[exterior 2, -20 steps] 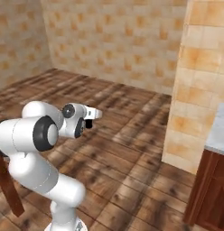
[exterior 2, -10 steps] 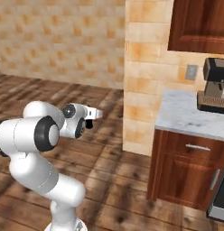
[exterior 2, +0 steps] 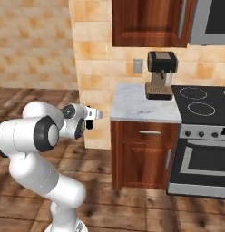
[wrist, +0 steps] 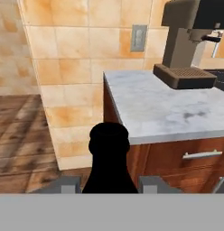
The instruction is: Place the large bottle from the dining counter next to the other large bottle outside the sink, and place the small bottle from the dining counter next to the other small bottle inside the sink.
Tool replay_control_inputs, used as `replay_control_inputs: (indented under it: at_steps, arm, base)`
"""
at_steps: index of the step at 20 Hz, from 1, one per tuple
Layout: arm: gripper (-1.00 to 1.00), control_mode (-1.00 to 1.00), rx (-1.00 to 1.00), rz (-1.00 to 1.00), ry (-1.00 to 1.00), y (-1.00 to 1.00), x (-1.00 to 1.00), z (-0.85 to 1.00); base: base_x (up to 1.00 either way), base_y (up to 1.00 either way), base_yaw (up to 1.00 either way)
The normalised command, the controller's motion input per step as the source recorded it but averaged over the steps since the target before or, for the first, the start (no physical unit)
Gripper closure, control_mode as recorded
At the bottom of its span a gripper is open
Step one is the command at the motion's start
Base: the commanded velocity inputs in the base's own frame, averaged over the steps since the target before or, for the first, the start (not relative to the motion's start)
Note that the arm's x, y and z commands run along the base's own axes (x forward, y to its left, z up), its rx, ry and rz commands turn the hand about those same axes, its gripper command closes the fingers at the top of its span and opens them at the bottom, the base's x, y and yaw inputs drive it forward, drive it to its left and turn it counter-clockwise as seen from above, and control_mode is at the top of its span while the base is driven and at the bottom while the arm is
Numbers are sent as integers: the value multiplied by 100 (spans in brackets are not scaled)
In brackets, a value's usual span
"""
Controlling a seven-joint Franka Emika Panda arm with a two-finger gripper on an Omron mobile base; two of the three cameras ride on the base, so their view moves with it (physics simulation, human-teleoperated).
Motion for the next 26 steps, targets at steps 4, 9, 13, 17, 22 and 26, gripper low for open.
replay_control_inputs:
  at_steps: [4, 9, 13, 17, 22, 26]
  arm:
    - [100, 100, 0, 0, 0, 0, 0, 0]
    - [100, 100, 0, 0, 0, 0, 0, 0]
    - [100, 100, 0, 0, 0, 0, 0, 0]
    - [100, 100, 0, 0, 0, 0, 0, 0]
    - [100, 100, 0, 0, 0, 0, 0, 0]
    - [100, 100, 0, 0, 0, 0, 0, 0]
  base:
    - [0, -53, -40]
    - [0, -54, -40]
    - [0, -47, -39]
    - [0, -45, -40]
    - [4, -43, -37]
    - [30, -39, -31]
